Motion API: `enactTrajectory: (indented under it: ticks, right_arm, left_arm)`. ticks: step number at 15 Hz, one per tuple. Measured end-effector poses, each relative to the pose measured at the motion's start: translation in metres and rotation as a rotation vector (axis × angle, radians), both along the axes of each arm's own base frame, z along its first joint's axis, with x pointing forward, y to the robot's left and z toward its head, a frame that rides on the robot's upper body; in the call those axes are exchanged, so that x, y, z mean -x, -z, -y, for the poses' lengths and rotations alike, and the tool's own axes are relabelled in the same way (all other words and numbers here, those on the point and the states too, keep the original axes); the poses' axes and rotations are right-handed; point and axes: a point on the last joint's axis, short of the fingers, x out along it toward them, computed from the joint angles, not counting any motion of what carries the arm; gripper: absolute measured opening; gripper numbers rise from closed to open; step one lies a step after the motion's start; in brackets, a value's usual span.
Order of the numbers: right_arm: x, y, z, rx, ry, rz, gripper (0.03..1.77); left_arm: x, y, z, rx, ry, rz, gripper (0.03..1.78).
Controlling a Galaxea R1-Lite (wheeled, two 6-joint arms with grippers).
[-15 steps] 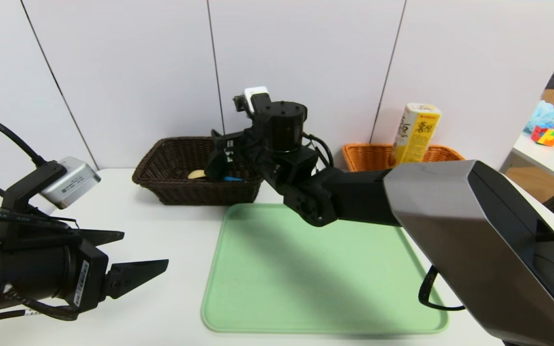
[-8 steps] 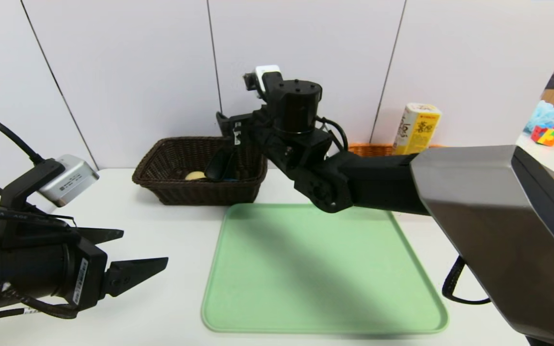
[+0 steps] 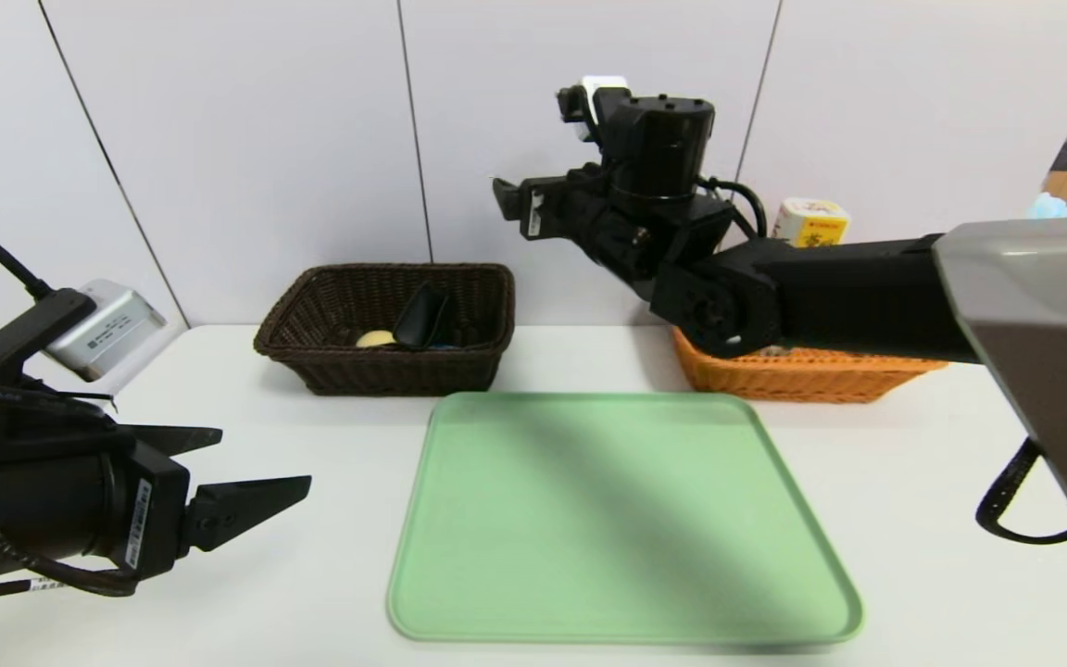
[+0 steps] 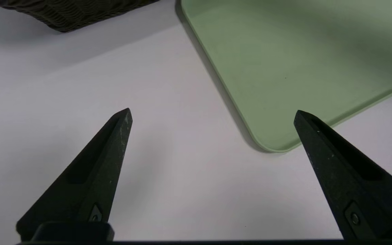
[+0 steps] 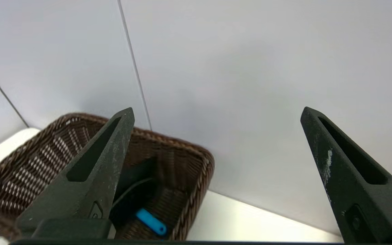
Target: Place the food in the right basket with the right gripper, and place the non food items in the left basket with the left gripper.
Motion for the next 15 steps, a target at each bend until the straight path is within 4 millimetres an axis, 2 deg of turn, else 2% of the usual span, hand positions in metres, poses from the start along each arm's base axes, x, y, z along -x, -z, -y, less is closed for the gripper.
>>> enactTrajectory:
  ticks: [3, 5, 10, 13, 15]
  right_arm:
    - [0.021, -0.010, 0.021, 0.030, 0.008, -0.038, 1.69]
    - [0.043, -0.017, 0.034, 0.055, 0.003, -0.070, 1.69]
    - [0.118, -0.033, 0.068, 0.106, -0.056, -0.129, 1.69]
    - [0.161, -0.033, 0.095, 0.138, -0.080, -0.163, 1.69]
    - [0.181, -0.028, 0.115, 0.154, -0.056, -0.182, 1.69]
  left_arm:
    - [0.007, -0.010, -0.006, 0.011, -0.022, 0.051, 1.69]
    - [0.014, -0.018, -0.011, 0.020, -0.039, 0.090, 1.69]
    - [0.041, -0.031, -0.023, 0.018, -0.064, 0.200, 1.69]
    - [0.050, -0.031, -0.027, 0.000, -0.111, 0.227, 1.69]
    - [0.052, -0.027, -0.029, -0.013, -0.138, 0.225, 1.69]
